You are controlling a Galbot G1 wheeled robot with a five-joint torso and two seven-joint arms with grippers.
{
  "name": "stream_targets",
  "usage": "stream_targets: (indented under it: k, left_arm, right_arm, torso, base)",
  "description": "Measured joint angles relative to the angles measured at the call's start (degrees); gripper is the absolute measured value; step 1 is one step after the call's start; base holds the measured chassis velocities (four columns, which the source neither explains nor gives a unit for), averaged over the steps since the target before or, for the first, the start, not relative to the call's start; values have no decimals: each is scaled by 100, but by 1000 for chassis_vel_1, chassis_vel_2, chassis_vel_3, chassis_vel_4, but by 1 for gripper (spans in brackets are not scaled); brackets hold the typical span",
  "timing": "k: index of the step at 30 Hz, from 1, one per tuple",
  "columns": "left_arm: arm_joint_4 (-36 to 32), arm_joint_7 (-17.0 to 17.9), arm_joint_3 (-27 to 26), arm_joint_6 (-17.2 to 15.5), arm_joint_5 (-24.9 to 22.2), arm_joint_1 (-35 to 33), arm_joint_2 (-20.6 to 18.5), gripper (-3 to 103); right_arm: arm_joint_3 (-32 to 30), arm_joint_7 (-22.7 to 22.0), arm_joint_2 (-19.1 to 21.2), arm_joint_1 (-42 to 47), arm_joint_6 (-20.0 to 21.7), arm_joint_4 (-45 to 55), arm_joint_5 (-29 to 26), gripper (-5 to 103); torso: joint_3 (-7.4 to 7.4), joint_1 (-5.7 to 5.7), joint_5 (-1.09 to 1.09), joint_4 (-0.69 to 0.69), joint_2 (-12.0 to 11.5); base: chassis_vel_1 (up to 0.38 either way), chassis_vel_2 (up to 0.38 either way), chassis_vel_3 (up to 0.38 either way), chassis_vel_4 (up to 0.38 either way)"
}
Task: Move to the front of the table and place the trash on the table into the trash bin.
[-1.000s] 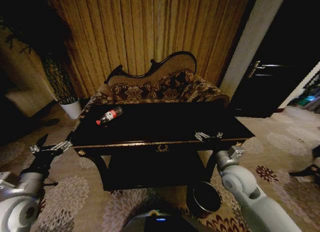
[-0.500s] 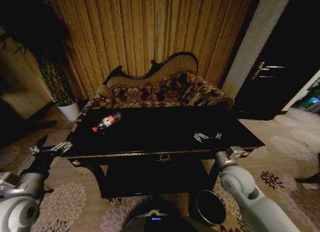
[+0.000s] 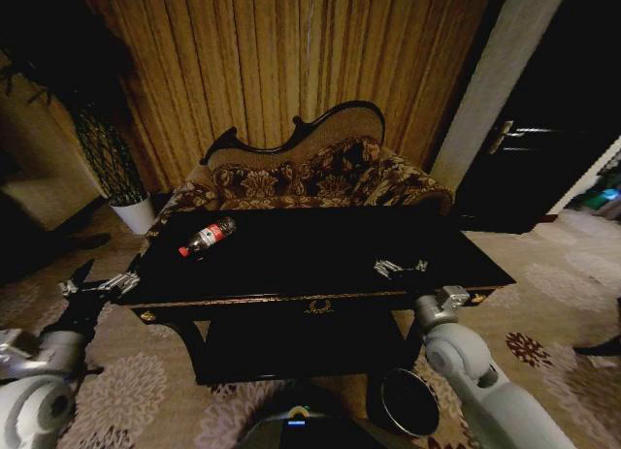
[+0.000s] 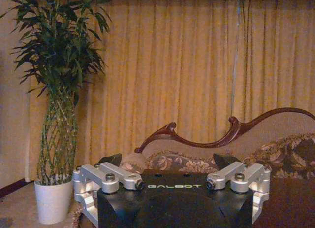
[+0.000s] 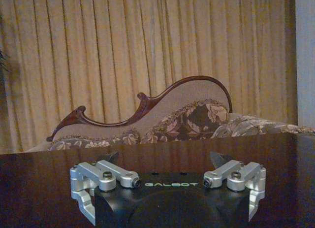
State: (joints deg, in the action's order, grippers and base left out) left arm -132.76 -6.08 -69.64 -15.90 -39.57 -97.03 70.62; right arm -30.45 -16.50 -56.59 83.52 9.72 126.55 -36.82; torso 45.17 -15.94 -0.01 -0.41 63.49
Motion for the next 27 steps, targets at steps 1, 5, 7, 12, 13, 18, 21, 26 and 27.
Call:
stream_targets:
  k: [1, 5, 7, 12, 13, 18, 21, 26, 27]
  left_arm:
    - [-3, 1, 0, -5, -4, 0, 0, 100]
    - [-13, 1, 12, -18, -8, 1, 5, 100]
    - [-16, 1, 13, -18, -9, 1, 6, 100]
    - [-22, 1, 17, -25, -10, 2, 9, 100]
    - [-26, 0, 17, -31, -11, 5, 6, 100]
    - [-41, 0, 17, -38, -13, 6, 0, 100]
    - [-46, 0, 19, -47, -14, 13, -11, 100]
    - [-8, -2, 36, -66, -58, 34, -34, 100]
    - [56, -6, 40, -71, -93, 68, -85, 100]
  right_arm:
    - [0, 0, 0, 0, -5, 0, 0, 100]
    - [2, -13, -3, 4, -44, 0, -12, 100]
    - [2, -16, -2, 5, -55, 0, -19, 100]
    - [1, -23, 10, 3, -71, -1, -51, 100]
    - [-1, -25, 14, -7, -72, -4, -59, 100]
    - [-4, -27, 17, -14, -73, -9, -60, 100]
    - [-7, -28, 17, -21, -74, -16, -60, 100]
    - [-14, -30, 15, -26, -75, -26, -63, 100]
    - [-16, -33, 13, -41, -78, -32, -67, 100]
  torso:
    - [0, 0, 0, 0, 0]
    - [0, 0, 0, 0, 0]
    - [0, 0, 0, 0, 0]
    - [0, 0, 0, 0, 0]
    - [0, 0, 0, 0, 0]
    - [0, 0, 0, 0, 0]
    - [0, 0, 0, 0, 0]
    - [0, 0, 0, 0, 0]
    - [0, 0, 1, 0, -1]
  base:
    - [0, 0, 0, 0]
    - [0, 0, 0, 0]
    - [0, 0, 0, 0]
    - [0, 0, 0, 0]
    - [0, 0, 0, 0]
    - [0, 0, 0, 0]
    - [0, 0, 0, 0]
    - [0, 0, 0, 0]
    - [0, 0, 0, 0]
